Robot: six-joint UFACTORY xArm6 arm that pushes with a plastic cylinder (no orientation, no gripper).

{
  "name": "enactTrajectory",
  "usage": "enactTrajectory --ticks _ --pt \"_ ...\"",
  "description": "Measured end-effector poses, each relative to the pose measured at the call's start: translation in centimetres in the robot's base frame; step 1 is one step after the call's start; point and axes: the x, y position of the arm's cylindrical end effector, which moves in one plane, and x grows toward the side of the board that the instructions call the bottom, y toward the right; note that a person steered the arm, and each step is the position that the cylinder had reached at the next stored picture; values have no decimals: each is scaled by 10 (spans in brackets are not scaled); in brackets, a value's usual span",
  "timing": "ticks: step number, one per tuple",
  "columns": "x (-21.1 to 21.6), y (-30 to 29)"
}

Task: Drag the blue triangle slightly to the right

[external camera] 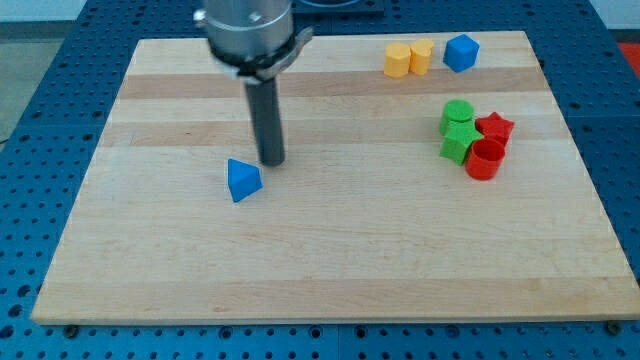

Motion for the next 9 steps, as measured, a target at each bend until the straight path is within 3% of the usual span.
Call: enactTrajectory --ticks 1,3,4,5,8,9 --pt "31 -36" --pt "143 -47" --pt "118 -111" --pt "68 -96" --pt "83 53" --pt "55 112"
